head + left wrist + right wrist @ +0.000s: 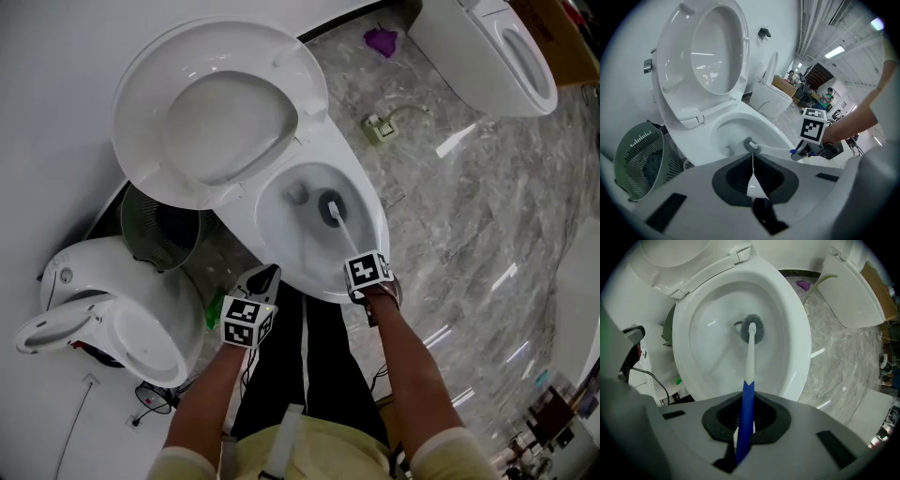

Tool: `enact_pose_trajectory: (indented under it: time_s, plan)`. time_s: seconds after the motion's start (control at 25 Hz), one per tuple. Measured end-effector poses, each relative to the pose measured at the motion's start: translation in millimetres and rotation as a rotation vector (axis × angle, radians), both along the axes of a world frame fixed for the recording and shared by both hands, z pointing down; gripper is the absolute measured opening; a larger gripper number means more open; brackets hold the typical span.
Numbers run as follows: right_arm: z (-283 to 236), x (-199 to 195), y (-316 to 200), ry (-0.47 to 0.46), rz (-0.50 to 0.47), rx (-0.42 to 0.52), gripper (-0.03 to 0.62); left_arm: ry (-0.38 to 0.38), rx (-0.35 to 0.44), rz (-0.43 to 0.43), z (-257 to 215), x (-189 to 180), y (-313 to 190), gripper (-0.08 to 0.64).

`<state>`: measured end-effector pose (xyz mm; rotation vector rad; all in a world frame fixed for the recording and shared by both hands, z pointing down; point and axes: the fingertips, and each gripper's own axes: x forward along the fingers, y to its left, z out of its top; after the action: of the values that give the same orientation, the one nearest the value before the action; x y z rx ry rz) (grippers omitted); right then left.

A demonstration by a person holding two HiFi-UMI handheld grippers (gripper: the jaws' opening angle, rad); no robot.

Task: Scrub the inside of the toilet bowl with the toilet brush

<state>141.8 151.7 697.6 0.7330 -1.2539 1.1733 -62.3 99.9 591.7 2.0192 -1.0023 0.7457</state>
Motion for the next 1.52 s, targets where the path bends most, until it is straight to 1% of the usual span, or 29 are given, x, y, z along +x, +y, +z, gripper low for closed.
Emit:
enact_pose_trajectory:
  time_s: [0.44,0.6,0.76,0.96,1.04,1.2,1.36,1.52]
  plan:
    - [-0.7,-1.6,45.6,-0.010,0.029,-0.060,0.032,-0.005,-0.003,-0.006,-2.1,2.7,24.1,0.015]
    - [-4.5,-2.9,62.3,0.000,0.021,-0.105,0.032,-0.008,-0.007,-0.018,-0.9,0.3,29.8,0.017]
    - [-4.4,-13.6,75.9,-0.035,0.025,-0.135,0.032,-0.007,-0.011,-0.030,-1.2,-1.7,35.0,0.015]
    - [-13.0,-30.5,84.7,-0.077,0.074,-0.172,0.032,-0.002,-0.012,-0.053,-0.8,-5.5,38.6,0.015]
    - [-14.2,-35.7,86.1,-0.089,0.052,-0.176,0.032,-0.002,-0.014,-0.063,-0.5,-8.1,39.6,0.015]
    - [-18.1,-49.6,86.7,-0.118,-0.023,-0.182,0.032,0.000,-0.016,-0.081,-0.9,-13.5,41.4,0.015]
    - [-20.4,-66.9,81.2,-0.161,-0.056,-0.181,0.032,0.001,-0.015,-0.099,-0.1,-18.3,40.9,0.015]
    - [-19.3,-84.2,69.9,-0.186,-0.113,-0.165,0.032,0.001,-0.011,-0.114,0.9,-22.7,39.0,0.016]
